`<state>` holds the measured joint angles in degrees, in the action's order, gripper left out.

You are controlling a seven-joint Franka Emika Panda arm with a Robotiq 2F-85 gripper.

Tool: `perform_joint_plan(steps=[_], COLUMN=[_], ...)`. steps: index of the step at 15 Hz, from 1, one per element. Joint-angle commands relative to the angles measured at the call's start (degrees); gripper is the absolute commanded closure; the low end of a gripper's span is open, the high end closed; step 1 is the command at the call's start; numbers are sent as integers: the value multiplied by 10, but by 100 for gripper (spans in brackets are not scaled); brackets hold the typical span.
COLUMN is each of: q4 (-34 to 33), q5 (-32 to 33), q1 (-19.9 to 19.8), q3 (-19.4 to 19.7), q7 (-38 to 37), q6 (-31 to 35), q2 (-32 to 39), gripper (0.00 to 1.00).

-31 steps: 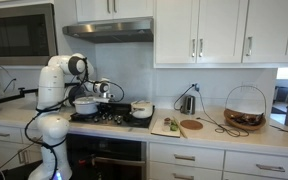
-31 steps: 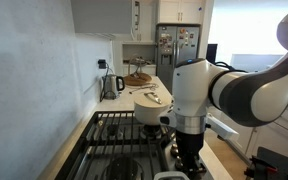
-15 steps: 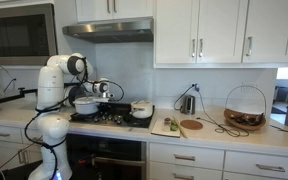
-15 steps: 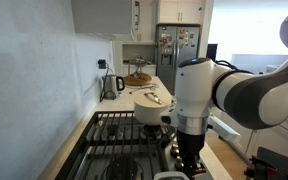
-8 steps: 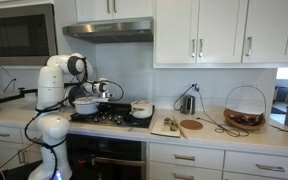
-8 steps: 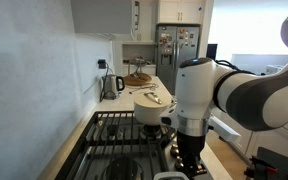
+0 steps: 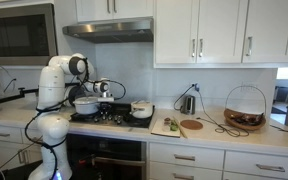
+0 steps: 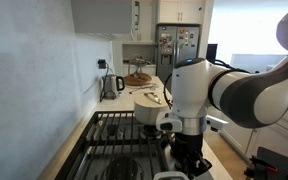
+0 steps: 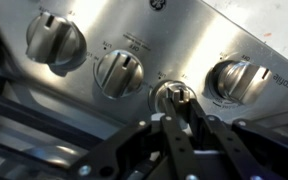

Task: Twist the second knob from the left of the stove.

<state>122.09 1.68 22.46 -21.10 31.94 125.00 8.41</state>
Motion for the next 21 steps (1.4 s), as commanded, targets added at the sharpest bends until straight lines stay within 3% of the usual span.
perform_joint_plan(steps=[1, 4, 9, 15, 21], q4=[-32, -49, -60, -54, -99], q5=[-1, -10, -18, -72, -85], q1=[-21, -26, -30, -47, -52], q3=[-8, -8, -8, -8, -3], q7=[121, 214, 292, 417, 485], q6=[-23, -48, -62, -68, -158], q2=[48, 58, 66, 68, 100], gripper=[95, 95, 95, 95, 95])
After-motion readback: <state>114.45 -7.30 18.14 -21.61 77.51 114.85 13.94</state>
